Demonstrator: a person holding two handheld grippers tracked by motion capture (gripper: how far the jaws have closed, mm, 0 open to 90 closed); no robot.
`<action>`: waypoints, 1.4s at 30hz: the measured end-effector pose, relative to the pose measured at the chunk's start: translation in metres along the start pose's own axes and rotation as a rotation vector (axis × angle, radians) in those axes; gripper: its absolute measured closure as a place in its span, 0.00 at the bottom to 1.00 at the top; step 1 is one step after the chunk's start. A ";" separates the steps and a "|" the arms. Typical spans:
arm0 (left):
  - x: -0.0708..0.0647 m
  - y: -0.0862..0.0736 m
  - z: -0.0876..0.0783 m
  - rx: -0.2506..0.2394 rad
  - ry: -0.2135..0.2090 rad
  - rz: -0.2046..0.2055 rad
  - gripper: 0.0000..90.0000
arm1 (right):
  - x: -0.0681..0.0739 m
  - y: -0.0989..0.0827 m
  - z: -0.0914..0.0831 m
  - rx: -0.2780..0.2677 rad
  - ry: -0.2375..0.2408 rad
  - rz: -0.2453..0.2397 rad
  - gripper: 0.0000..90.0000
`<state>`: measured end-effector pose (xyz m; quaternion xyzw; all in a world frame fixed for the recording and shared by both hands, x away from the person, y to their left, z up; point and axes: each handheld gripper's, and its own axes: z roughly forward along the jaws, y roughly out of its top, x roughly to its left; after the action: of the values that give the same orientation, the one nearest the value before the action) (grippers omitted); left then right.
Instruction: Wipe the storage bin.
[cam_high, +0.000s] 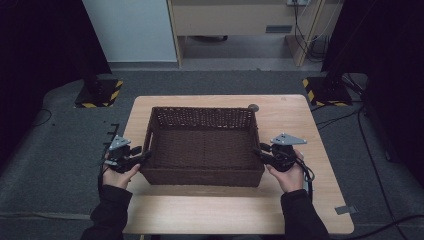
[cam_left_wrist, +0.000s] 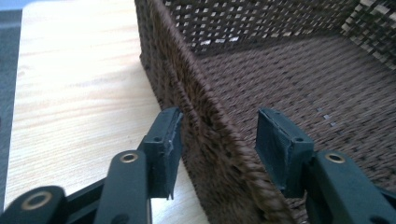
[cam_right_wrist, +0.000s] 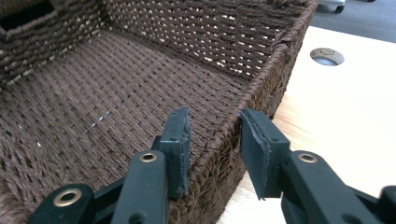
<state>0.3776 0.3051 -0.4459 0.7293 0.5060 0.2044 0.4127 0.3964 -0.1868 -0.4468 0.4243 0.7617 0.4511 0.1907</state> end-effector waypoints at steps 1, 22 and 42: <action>-0.001 0.000 -0.002 -0.006 0.001 0.006 0.54 | 0.000 -0.001 0.000 -0.009 -0.001 0.013 0.72; -0.001 0.002 0.007 0.020 0.044 -0.013 0.82 | 0.005 0.002 0.002 -0.047 -0.056 -0.022 0.65; 0.002 0.000 0.006 0.010 0.083 -0.014 0.85 | 0.013 0.003 -0.006 -0.023 -0.034 -0.030 0.67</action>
<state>0.3831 0.3046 -0.4496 0.7187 0.5289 0.2290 0.3889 0.3865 -0.1783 -0.4397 0.4180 0.7594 0.4496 0.2154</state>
